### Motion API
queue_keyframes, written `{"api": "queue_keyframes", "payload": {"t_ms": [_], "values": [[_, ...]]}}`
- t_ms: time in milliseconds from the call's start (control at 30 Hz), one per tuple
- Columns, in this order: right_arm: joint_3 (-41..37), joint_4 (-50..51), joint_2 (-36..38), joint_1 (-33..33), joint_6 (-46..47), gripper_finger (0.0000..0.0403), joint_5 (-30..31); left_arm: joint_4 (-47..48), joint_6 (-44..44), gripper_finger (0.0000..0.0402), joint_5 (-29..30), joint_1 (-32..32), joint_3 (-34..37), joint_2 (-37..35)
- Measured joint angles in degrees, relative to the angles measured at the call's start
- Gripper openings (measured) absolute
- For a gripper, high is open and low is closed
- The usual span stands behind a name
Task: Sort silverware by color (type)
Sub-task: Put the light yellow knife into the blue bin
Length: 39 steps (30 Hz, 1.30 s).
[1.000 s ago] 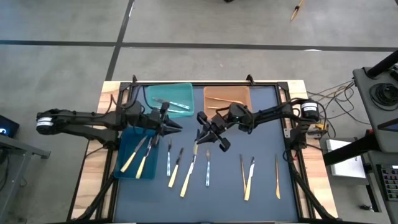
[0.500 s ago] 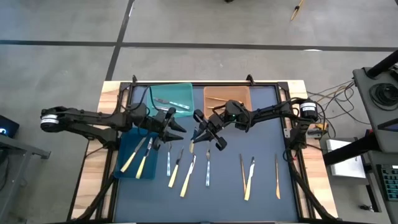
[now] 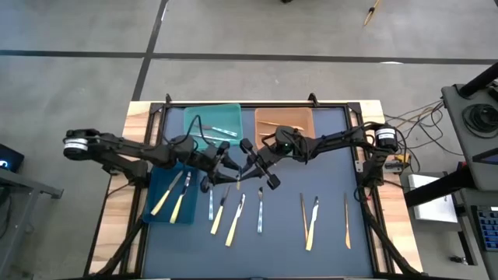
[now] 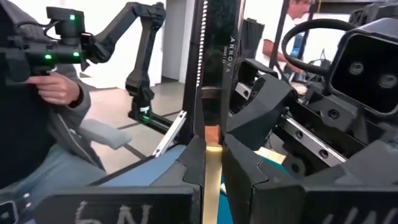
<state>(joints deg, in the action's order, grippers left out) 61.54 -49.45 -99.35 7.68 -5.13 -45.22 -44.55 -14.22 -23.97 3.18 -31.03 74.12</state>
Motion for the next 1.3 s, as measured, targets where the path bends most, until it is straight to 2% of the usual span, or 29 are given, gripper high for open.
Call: {"api": "queue_keyframes", "payload": {"t_ms": [167,567,733,1067,1200,1267,1300], "values": [[-0.02,-0.1,0.06,0.1,-1.38,0.0022,-0.37,-3.0,-0.03,0.019,-1.01,0.03,0.0,1.7],[-0.02,-0.14,0.07,0.11,-2.42,0.0022,0.3,-3.11,-0.38,0.019,-2.6,0.07,0.0,1.87],[0.0,-0.13,0.07,0.02,-3.63,0.0022,0.91,-3.04,-1.18,0.019,-6.45,0.07,0.0,1.93],[0.0,0.39,0.0,0.02,-6.27,0.0023,0.3,-3.78,-1.41,0.019,-8.14,0.06,-0.03,4.61],[0.0,0.1,0.0,0.02,-4.63,0.0023,0.18,-3.25,-1.93,0.019,-8.28,0.02,-0.09,4.84],[0.53,-1.05,0.06,0.4,-3.85,0.0023,4.92,-2.01,-2.11,0.019,-9.61,-0.37,-0.14,4.74],[0.42,-1.21,0.21,0.74,-3.27,0.0023,5.2,-0.97,-2.17,0.019,-10.25,-0.49,0.06,4.82]]}}
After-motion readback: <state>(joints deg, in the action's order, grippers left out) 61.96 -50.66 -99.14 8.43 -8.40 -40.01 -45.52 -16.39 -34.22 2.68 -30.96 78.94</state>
